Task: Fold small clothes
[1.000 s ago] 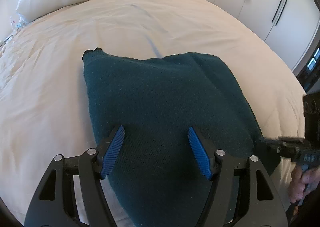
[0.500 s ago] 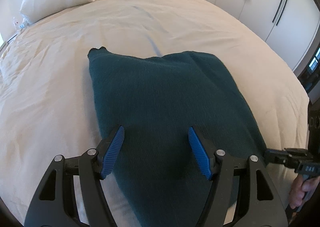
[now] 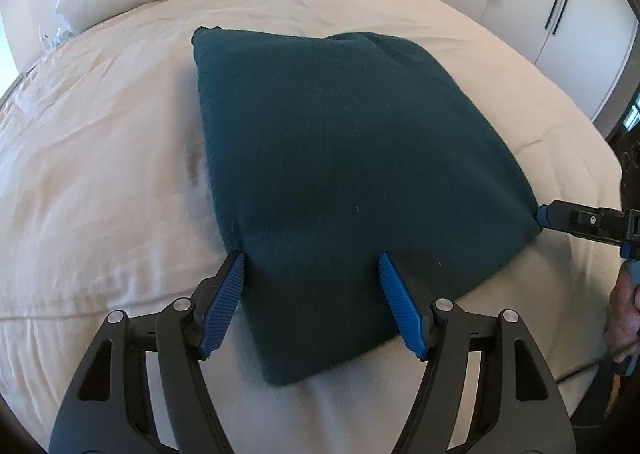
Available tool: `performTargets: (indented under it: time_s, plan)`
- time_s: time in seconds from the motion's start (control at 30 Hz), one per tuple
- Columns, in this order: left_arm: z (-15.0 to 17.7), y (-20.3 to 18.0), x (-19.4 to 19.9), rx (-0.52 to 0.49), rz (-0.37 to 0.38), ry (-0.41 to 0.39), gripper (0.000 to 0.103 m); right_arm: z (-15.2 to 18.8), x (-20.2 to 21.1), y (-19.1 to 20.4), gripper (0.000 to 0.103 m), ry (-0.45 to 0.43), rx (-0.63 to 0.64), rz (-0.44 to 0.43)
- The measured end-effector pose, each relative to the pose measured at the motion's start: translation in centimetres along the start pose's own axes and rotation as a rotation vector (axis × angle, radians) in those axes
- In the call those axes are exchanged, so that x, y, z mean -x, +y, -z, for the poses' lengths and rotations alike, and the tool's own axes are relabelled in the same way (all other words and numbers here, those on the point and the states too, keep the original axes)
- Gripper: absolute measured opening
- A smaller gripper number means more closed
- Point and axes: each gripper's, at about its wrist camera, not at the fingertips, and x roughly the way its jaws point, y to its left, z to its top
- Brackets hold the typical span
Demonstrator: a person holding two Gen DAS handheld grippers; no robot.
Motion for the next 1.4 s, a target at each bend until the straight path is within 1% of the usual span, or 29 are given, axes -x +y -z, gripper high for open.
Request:
performTargets:
  time_s: [0.03, 0.07, 0.13, 0.17, 0.2, 0.23, 0.33, 0.37, 0.4, 0.47, 0.53, 0.57, 0.63, 0.67, 0.7, 0.73, 0.8, 0.83, 0.87, 0.93, 0.97, 1.03, 1.07, 1.17, 1.27, 1.37, 1.4]
  plan:
    - [0.1, 0.4, 0.7, 0.013, 0.013, -0.007, 0.067, -0.2, 0.6, 0.1, 0.037, -0.008, 0.000, 0.008]
    - [0.1, 0.9, 1.3, 0.032, 0.019, -0.022, 0.067, -0.6, 1.4, 0.1, 0.043, -0.024, -0.005, 0.013]
    - [-0.3, 2.2, 3.0, 0.080, 0.027, -0.076, 0.067, -1.7, 2.7, 0.1, 0.053, -0.066, -0.013, -0.007]
    - [-0.8, 3.3, 3.8, 0.120, 0.039, -0.104, 0.068, -2.4, 3.0, 0.0, 0.060, -0.080, -0.016, -0.017]
    - [-1.2, 4.1, 4.0, 0.147, 0.053, -0.112, 0.073, -3.0, 3.1, -0.1, 0.064, -0.088, -0.022, -0.020]
    - [-1.7, 5.0, 3.9, 0.177, 0.072, -0.112, 0.077, -3.8, 3.0, 0.0, 0.070, -0.093, -0.029, -0.020]
    - [-3.4, 7.5, 2.4, 0.274, 0.164, -0.067, 0.077, -6.2, 1.6, 0.0, 0.070, -0.089, -0.038, -0.047]
    - [-3.9, 8.3, 1.6, 0.310, 0.207, -0.050, 0.077, -7.1, 0.8, -0.2, 0.070, -0.076, -0.053, -0.041]
    - [-4.2, 8.9, 0.9, 0.335, 0.228, -0.026, 0.077, -7.7, -0.1, -0.3, 0.071, -0.061, -0.063, -0.041]
    - [-5.1, 9.4, -0.7, 0.347, 0.257, 0.016, 0.077, -8.8, -2.1, -0.4, 0.072, -0.017, -0.068, -0.054]
    - [-5.9, 9.8, -2.4, 0.376, 0.324, 0.070, 0.077, -9.8, -4.1, -0.6, 0.072, 0.022, -0.068, -0.049]
    - [-5.9, 9.7, -2.9, 0.393, 0.338, 0.089, 0.077, -10.2, -5.3, -0.9, 0.072, 0.054, -0.081, -0.055]
    - [-6.1, 9.9, -3.9, 0.421, 0.375, 0.111, 0.077, -10.7, -6.7, -1.7, 0.072, 0.082, -0.119, -0.021]
    - [-6.3, 10.2, -4.4, 0.426, 0.384, 0.118, 0.077, -10.9, -7.3, -2.0, 0.071, 0.092, -0.128, -0.015]
    - [-6.3, 10.1, -4.5, 0.430, 0.388, 0.118, 0.072, -11.2, -7.8, -2.1, 0.071, 0.097, -0.130, -0.021]
    - [-6.3, 10.0, -4.6, 0.427, 0.403, 0.121, 0.062, -11.3, -8.0, -2.1, 0.071, 0.096, -0.129, -0.018]
    - [-6.6, 10.1, -4.9, 0.431, 0.404, 0.137, 0.059, -11.6, -8.4, -1.6, 0.070, 0.109, -0.109, -0.002]
    - [-6.7, 10.1, -5.0, 0.433, 0.408, 0.147, 0.057, -11.8, -8.9, -1.4, 0.063, 0.129, -0.100, -0.008]
    - [-6.5, 10.1, -4.8, 0.436, 0.409, 0.151, 0.055, -11.8, -9.0, -1.3, 0.052, 0.143, -0.104, -0.012]
    - [-6.7, 10.3, -4.6, 0.440, 0.411, 0.156, 0.048, -11.8, -9.7, -1.4, 0.038, 0.177, -0.117, -0.009]
    - [-6.8, 10.2, -4.5, 0.431, 0.405, 0.152, 0.046, -11.7, -9.8, -1.2, 0.034, 0.174, -0.106, 0.001]
    - [-6.9, 10.0, -3.8, 0.409, 0.389, 0.144, 0.041, -11.6, -9.3, -0.2, 0.029, 0.159, -0.076, 0.032]
    - [-7.0, 9.8, -3.6, 0.401, 0.380, 0.141, 0.040, -11.6, -9.1, 0.3, 0.027, 0.147, -0.059, 0.049]
    - [-7.5, 9.2, -2.7, 0.383, 0.370, 0.123, 0.037, -11.6, -8.1, 1.8, 0.025, 0.115, -0.023, 0.080]
    - [-7.2, 9.2, -0.7, 0.390, 0.378, 0.103, 0.035, -11.3, -6.7, 4.5, 0.023, 0.082, 0.017, 0.085]
    - [-6.7, 9.6, 2.9, 0.376, 0.366, 0.064, 0.034, -10.7, -5.8, 7.9, 0.023, 0.063, 0.092, 0.101]
    - [-6.5, 9.9, 4.0, 0.376, 0.366, 0.055, 0.035, -10.2, -5.3, 9.3, 0.023, 0.058, 0.113, 0.088]
